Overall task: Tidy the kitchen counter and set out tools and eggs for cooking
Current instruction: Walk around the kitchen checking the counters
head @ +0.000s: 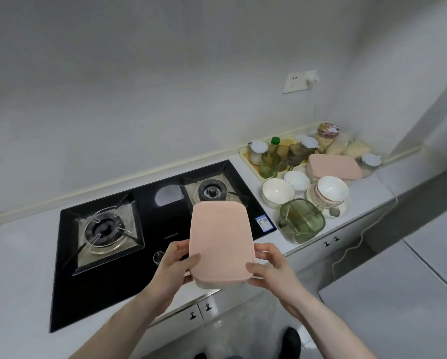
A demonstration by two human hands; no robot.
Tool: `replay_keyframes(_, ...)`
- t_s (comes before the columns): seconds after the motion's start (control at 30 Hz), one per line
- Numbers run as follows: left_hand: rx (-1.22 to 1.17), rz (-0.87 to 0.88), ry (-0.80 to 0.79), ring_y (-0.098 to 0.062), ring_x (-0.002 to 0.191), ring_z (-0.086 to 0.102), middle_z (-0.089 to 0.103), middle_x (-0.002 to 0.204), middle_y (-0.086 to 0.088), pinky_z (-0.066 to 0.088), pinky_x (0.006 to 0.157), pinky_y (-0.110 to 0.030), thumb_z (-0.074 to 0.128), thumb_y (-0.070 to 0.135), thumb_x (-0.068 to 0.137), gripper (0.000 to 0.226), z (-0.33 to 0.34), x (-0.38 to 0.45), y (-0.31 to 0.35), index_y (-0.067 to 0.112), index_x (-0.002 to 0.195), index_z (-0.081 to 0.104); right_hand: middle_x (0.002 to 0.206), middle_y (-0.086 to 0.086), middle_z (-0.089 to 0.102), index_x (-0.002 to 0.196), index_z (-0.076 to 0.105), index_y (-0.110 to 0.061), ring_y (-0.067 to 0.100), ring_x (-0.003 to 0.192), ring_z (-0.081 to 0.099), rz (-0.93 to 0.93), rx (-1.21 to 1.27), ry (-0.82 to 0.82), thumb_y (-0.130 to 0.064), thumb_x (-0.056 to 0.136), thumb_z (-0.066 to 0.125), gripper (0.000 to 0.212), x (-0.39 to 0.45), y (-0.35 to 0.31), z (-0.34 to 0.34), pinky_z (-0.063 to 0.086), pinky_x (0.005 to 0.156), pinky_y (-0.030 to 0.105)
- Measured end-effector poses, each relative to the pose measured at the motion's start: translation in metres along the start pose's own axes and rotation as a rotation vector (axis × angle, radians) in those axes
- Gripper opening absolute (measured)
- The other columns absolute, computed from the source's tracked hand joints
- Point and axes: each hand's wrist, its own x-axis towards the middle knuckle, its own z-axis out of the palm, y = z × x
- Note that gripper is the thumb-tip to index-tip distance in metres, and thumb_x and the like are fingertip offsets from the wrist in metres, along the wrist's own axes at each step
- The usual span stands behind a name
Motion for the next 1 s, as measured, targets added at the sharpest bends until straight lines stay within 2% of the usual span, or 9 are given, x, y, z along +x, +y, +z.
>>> replay_keyframes(0.1,-0.018,-0.013,0.022,-0.024,0.112,0.067,0.068,0.126,-0.001,0.058,0.090,-0.046,0.064,0.013,0.097,0.032,0.032,0.022,0.003,0.020,0.127,0.056,0.124,0.000,0.066,0.116,0.063,-0.023,0.024,0.102,0.073,0.015,-0.003,-0.022,-0.017,0.072,0.075,0.046,0.027,-0.009,-0.033,0.060,0.091,0.050)
replay_keyframes(0.3,-0.078,-0.040,0.130,-0.024,0.112,0.068,0.073,0.119,0.003,0.054,0.097,-0.052,0.066,0.010,0.094,0.031,0.101,0.050,0.007,0.021,0.123,0.060,0.122,-0.007,0.066,0.114,0.062,-0.021,0.019,0.103,0.072,0.023,-0.105,-0.124,-0.007,0.081,0.073,0.038,0.075,-0.032,-0.102,0.062,0.087,0.042)
replay_keyframes(0.4,-0.097,-0.030,0.174,-0.026,0.112,0.068,0.074,0.119,0.001,0.053,0.099,-0.054,0.066,0.006,0.092,0.033,0.137,0.062,0.011,0.020,0.122,0.061,0.124,-0.010,0.065,0.115,0.059,-0.024,0.015,0.104,0.071,0.039,-0.149,-0.209,-0.017,0.072,0.076,0.047,0.100,-0.044,-0.138,0.062,0.087,0.041)
replay_keyframes(0.53,-0.105,-0.021,0.216,-0.026,0.110,0.069,0.075,0.117,-0.001,0.051,0.100,-0.053,0.063,0.003,0.092,0.034,0.166,0.071,0.022,0.017,0.123,0.062,0.125,0.003,0.065,0.120,0.055,-0.022,0.025,0.104,0.072,0.124,-0.111,-0.255,-0.019,0.070,0.079,0.056,0.130,-0.055,-0.164,0.062,0.086,0.044)
replay_keyframes(0.63,-0.089,-0.009,0.188,-0.026,0.108,0.069,0.075,0.117,-0.002,0.052,0.093,-0.047,0.062,0.003,0.093,0.034,0.179,0.075,0.034,0.017,0.124,0.062,0.119,0.006,0.072,0.128,0.051,-0.025,0.025,0.096,0.075,0.181,-0.072,-0.297,-0.022,0.080,0.080,0.056,0.138,-0.066,-0.173,0.062,0.087,0.042)
replay_keyframes(0.77,-0.054,0.018,0.118,-0.025,0.111,0.069,0.075,0.119,0.000,0.052,0.095,-0.047,0.060,0.006,0.095,0.034,0.197,0.089,0.057,0.018,0.126,0.061,0.102,0.002,0.077,0.141,0.046,-0.025,0.017,0.081,0.076,0.156,0.005,-0.299,-0.020,0.088,0.075,0.060,0.150,-0.078,-0.192,0.061,0.071,0.032)
replay_keyframes(0.87,-0.018,0.031,0.029,-0.023,0.113,0.068,0.074,0.119,0.001,0.052,0.099,-0.049,0.059,0.008,0.097,0.033,0.211,0.103,0.073,0.019,0.127,0.059,0.120,-0.001,0.072,0.145,0.043,-0.033,0.027,0.107,0.072,0.144,0.081,-0.234,-0.031,0.080,0.082,0.075,0.154,-0.085,-0.206,0.060,0.090,0.048)
replay_keyframes(0.93,0.011,0.051,-0.053,-0.022,0.111,0.068,0.073,0.119,0.000,0.055,0.093,-0.043,0.059,0.009,0.098,0.030,0.226,0.114,0.084,0.016,0.127,0.058,0.127,0.001,0.069,0.143,0.044,-0.033,0.030,0.113,0.068,0.112,0.158,-0.159,-0.033,0.075,0.083,0.078,0.154,-0.090,-0.219,0.061,0.083,0.050)
replay_keyframes(1.0,0.060,0.072,-0.125,-0.022,0.112,0.068,0.073,0.120,0.000,0.057,0.091,-0.041,0.061,0.012,0.099,0.030,0.245,0.131,0.093,0.016,0.128,0.057,0.125,0.003,0.071,0.141,0.048,-0.030,0.030,0.113,0.068,0.084,0.224,-0.073,-0.029,0.079,0.080,0.070,0.153,-0.092,-0.236,0.061,0.074,0.041)
